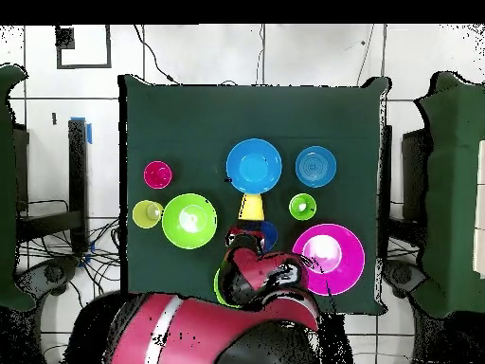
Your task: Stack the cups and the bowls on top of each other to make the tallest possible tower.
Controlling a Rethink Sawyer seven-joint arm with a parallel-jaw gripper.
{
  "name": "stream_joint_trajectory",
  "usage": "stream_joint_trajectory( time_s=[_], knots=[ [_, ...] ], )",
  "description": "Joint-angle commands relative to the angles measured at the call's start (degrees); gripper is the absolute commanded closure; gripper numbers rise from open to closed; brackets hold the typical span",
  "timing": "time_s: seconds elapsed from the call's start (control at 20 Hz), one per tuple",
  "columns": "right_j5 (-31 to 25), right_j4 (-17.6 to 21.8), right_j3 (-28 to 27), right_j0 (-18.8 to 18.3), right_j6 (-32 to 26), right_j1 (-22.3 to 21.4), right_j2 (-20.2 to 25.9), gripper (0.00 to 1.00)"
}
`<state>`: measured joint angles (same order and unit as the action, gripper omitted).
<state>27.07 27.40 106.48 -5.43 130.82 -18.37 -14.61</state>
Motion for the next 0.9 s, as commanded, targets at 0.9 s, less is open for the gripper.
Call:
stream_joint_trajectory(
  time_s=[0.9],
  knots=[
    [10.7, -5.1, -10.9, 0.7, 0.5, 16.8, -5.9, 0.0]
  ],
)
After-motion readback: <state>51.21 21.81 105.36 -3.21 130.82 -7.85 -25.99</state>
